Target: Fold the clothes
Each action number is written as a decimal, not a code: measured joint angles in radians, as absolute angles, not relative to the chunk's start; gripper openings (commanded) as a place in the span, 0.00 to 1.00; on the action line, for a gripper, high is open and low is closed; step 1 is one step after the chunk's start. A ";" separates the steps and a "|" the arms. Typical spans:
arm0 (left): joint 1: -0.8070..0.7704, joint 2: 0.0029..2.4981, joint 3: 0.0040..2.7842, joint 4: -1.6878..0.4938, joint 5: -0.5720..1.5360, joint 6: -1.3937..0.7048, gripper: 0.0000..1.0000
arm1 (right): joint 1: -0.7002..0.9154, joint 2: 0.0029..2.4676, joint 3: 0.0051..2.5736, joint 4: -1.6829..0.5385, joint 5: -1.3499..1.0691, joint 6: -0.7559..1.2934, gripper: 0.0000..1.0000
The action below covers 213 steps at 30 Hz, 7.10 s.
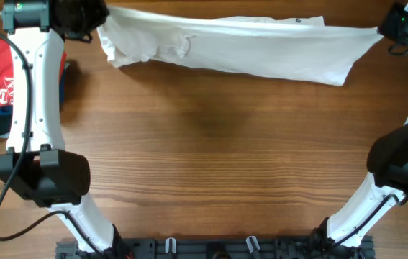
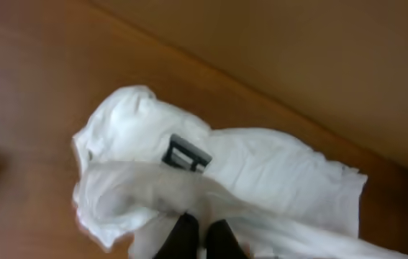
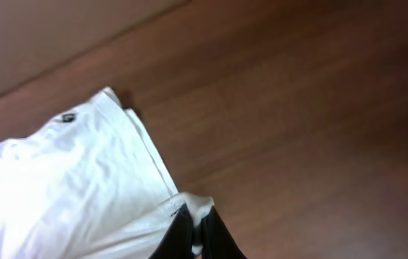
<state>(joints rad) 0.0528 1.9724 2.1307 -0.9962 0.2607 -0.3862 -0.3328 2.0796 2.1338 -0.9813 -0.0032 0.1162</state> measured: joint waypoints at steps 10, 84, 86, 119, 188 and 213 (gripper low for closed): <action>0.022 2.038 2.160 0.183 0.197 -0.456 0.04 | -0.319 2.083 2.338 -0.263 -0.070 0.331 0.04; 0.120 1.800 1.324 -1.050 0.080 -0.575 0.04 | -0.440 2.094 1.446 -1.158 -0.214 0.040 0.04; 0.120 1.800 1.324 -1.090 0.080 -0.575 0.04 | -0.451 2.042 1.446 -1.240 -0.116 0.096 0.04; 0.120 1.707 1.324 -0.978 0.129 -0.563 0.04 | -0.370 1.864 1.446 -0.974 -0.089 0.145 0.05; -0.342 1.951 1.324 -0.924 0.060 -0.562 0.53 | -0.290 2.049 1.446 -0.731 -0.158 0.283 0.04; -0.277 1.909 1.432 -0.834 -0.084 -0.520 0.04 | -0.290 2.049 1.446 -0.742 -0.161 0.282 0.04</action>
